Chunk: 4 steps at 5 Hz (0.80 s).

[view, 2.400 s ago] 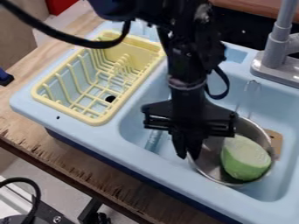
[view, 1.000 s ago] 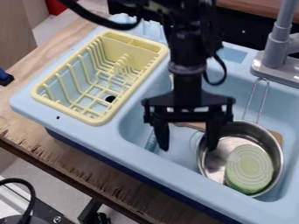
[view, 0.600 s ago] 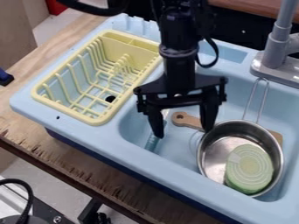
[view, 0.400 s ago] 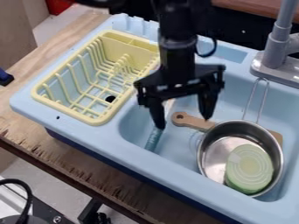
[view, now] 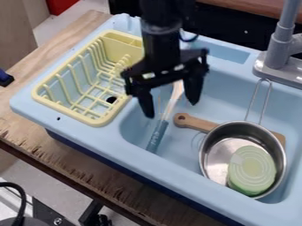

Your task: Move the silver metallic bowl inside the sink

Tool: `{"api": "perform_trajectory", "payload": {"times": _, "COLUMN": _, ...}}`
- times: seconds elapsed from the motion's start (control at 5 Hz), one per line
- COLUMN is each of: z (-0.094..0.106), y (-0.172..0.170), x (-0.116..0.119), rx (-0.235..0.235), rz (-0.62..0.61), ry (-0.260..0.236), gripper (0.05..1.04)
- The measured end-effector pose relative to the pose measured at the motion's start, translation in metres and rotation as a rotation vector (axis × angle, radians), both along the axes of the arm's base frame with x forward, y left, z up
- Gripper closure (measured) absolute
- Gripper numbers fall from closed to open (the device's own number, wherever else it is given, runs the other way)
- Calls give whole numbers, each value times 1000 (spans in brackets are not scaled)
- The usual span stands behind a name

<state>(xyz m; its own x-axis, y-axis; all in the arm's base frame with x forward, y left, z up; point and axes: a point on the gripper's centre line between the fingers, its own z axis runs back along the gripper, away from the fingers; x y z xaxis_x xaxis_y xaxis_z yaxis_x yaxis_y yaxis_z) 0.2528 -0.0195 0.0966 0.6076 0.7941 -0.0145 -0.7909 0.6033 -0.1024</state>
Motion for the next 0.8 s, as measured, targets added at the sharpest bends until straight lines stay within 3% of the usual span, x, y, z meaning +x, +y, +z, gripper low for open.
{"api": "perform_trajectory", "payload": {"times": 0.2, "z": 5, "y": 10, "x": 6, "rx": -2, "rz": 61, "ry": -38, "gripper": 84}}
{"api": "perform_trajectory", "payload": {"times": 0.4, "z": 17, "y": 21, "x": 15, "rx": 27, "rz": 5, "ry": -71, "gripper": 84}}
{"api": "perform_trajectory", "payload": {"times": 0.6, "z": 34, "y": 35, "x": 22, "rx": 84, "rz": -165, "ry": -78, "gripper": 84}}
{"api": "perform_trajectory", "payload": {"times": 0.8, "z": 37, "y": 47, "x": 37, "rx": 91, "rz": -224, "ry": -68, "gripper": 84}}
